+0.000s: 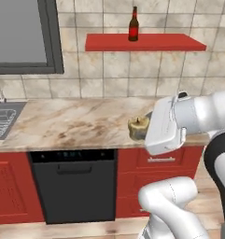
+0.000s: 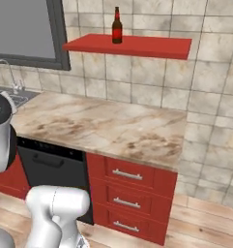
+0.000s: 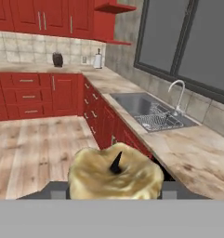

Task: Get the candle and the beer from the cabinet and move them to the dining counter.

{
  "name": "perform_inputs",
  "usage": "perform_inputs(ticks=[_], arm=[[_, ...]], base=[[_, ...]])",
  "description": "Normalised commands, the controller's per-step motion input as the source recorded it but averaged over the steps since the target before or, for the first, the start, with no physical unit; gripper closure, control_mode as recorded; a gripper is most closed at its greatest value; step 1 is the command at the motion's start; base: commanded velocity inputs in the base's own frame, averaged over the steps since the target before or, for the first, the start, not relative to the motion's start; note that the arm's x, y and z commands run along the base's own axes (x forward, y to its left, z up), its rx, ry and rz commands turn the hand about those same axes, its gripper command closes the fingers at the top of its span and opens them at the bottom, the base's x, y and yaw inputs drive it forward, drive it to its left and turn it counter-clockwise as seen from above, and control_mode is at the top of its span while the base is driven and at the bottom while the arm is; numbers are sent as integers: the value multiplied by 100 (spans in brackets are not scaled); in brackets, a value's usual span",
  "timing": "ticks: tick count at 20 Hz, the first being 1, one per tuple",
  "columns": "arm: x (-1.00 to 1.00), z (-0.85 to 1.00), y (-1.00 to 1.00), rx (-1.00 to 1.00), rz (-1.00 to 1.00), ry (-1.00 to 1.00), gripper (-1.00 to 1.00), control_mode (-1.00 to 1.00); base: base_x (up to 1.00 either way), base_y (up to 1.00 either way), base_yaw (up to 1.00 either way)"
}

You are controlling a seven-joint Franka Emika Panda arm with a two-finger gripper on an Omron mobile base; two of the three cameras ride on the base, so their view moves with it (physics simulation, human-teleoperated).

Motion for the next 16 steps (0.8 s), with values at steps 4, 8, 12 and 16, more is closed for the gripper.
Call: perform_inputs(ticks=[4,8,12,16], arm=[[0,0,0,0,0,0,100,100],[0,0,0,0,0,0,100,100],[0,0,0,0,0,0,100,100],[0,0,0,0,0,0,100,100]], base=[[-25,61,51],[-7,57,56],[0,47,57],[0,45,57]])
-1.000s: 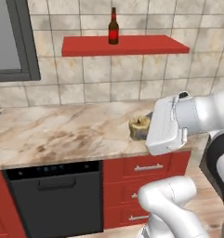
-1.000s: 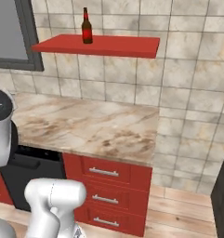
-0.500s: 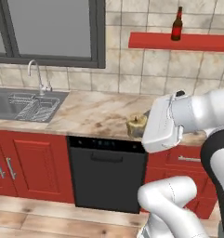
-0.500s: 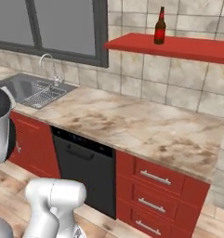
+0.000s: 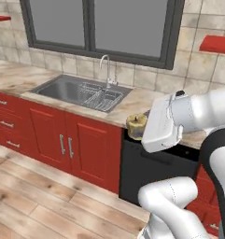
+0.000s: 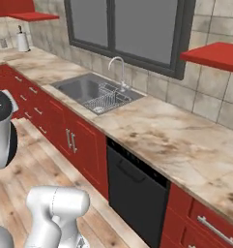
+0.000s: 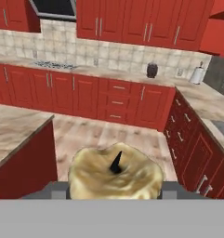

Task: Get the candle and the beer from the cabinet and move them to the dining counter.

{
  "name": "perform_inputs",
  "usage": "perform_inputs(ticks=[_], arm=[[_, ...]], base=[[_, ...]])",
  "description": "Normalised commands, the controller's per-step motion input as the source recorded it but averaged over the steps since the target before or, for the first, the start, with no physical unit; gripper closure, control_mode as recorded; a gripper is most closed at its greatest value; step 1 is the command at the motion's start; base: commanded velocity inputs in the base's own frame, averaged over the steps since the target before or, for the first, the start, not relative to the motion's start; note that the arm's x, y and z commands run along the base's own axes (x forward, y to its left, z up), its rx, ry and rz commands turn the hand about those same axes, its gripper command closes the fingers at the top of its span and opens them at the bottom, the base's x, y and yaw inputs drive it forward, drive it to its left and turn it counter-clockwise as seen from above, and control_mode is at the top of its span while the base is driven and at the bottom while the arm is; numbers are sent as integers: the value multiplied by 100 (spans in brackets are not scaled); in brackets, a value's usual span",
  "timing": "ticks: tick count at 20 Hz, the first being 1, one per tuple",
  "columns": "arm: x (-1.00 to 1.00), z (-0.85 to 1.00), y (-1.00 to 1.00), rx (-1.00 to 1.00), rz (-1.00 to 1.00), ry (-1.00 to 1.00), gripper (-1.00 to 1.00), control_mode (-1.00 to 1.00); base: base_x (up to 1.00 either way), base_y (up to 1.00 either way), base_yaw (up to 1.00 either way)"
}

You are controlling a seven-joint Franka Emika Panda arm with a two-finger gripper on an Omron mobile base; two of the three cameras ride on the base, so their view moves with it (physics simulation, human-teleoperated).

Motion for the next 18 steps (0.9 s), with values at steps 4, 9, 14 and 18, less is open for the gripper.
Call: perform_inputs(ticks=[4,9,14,18], arm=[[0,0,0,0,0,0,100,100],[0,0,0,0,0,0,100,100],[0,0,0,0,0,0,100,100],[0,0,0,0,0,0,100,100]], base=[[0,40,58],[0,28,57],[0,14,56],[0,11,55]])
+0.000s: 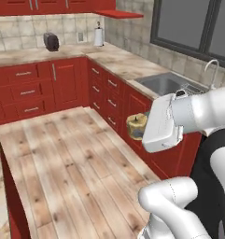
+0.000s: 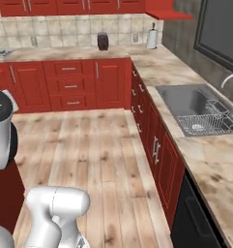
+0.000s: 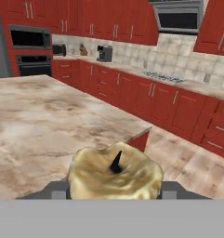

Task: Get the candle and the beer from the cabinet and move them to the dining counter.

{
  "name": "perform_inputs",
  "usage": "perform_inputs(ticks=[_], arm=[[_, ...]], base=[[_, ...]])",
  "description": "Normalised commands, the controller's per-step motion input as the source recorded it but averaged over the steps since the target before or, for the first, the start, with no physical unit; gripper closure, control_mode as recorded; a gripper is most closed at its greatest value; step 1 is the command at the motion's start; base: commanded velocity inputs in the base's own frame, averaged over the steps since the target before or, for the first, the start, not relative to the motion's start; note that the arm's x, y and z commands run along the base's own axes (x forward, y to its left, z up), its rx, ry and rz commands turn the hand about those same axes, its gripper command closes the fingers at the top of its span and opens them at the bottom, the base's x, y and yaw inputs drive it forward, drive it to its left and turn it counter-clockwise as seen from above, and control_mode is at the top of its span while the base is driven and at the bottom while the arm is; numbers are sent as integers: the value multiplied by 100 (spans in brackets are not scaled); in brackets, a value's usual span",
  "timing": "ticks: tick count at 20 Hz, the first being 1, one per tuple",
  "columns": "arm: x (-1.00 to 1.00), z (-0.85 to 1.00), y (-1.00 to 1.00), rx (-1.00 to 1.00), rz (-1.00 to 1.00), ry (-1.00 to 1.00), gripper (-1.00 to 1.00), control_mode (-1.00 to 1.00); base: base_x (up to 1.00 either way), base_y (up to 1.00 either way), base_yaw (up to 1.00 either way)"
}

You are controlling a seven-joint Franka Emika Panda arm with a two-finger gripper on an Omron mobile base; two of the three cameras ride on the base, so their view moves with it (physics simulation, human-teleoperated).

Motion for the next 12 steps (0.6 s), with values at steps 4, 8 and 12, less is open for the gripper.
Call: perform_inputs(ticks=[4,8,12], arm=[[0,0,0,0,0,0,100,100],[0,0,0,0,0,0,100,100],[0,0,0,0,0,0,100,100]], base=[[0,3,54],[0,0,53],[0,0,52]])
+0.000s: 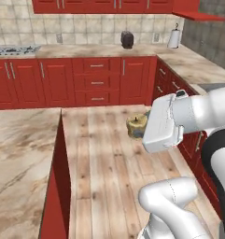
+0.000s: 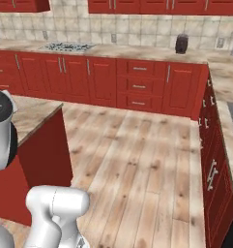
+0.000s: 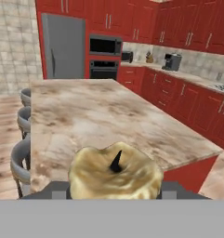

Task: Get the candle and the beer from the cabinet and move them to the dining counter.

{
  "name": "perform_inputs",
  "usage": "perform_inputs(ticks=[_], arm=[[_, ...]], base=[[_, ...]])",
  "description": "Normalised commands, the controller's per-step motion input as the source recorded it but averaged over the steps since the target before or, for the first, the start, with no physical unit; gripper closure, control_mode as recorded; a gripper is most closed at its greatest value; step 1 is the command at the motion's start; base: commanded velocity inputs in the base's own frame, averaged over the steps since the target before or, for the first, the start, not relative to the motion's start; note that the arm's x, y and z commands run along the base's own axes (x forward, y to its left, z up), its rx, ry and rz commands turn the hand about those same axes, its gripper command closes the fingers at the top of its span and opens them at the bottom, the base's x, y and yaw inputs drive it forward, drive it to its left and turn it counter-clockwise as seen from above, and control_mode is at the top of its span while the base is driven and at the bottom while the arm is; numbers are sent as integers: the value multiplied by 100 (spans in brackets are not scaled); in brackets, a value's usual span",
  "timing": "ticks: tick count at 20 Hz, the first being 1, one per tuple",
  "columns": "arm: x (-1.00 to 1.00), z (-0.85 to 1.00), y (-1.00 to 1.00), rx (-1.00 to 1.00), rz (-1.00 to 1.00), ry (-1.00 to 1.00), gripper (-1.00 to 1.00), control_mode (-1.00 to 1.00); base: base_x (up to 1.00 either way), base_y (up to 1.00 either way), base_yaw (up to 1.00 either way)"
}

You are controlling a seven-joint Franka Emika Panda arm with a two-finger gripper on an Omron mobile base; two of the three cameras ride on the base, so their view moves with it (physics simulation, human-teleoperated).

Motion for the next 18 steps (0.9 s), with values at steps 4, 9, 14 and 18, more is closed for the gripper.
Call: perform_inputs(ticks=[4,9,14,18], arm=[[0,0,0,0,0,0,100,100],[0,0,0,0,0,0,100,100],[0,0,0,0,0,0,100,100],[0,0,0,0,0,0,100,100]], base=[[0,0,51],[-8,0,49],[-34,0,46],[-37,0,44]])
